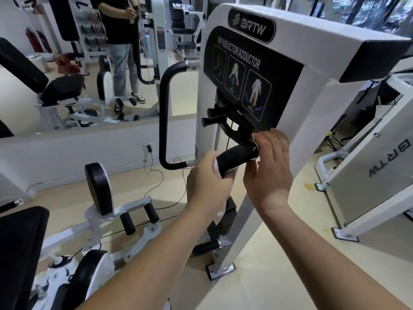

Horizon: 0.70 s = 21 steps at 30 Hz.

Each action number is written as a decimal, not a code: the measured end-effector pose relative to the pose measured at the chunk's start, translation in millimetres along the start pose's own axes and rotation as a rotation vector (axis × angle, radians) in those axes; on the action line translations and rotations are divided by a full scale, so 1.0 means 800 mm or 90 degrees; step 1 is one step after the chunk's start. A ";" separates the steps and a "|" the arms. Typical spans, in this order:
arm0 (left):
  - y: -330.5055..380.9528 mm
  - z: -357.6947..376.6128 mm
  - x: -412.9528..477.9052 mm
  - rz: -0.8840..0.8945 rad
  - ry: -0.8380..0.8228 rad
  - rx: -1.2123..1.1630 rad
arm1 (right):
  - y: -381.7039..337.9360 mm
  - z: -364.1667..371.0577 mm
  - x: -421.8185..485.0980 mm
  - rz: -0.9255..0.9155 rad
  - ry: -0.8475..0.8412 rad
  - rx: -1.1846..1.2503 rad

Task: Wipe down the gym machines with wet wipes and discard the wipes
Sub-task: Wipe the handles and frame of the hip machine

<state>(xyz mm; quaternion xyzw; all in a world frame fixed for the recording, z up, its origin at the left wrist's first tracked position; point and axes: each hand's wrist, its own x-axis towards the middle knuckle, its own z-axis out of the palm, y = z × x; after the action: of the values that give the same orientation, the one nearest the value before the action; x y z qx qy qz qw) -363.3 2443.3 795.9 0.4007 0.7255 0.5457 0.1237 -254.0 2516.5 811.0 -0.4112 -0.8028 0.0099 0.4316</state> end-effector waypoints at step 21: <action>-0.028 -0.041 -0.049 -0.096 -0.187 -0.147 | 0.009 0.005 0.001 -0.033 0.019 0.013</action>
<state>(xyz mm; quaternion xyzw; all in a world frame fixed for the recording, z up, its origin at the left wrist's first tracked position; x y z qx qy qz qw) -368.3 2390.5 778.1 0.4034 0.6601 0.5505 0.3138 -252.3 2522.8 806.3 -0.3862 -0.8065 0.0007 0.4477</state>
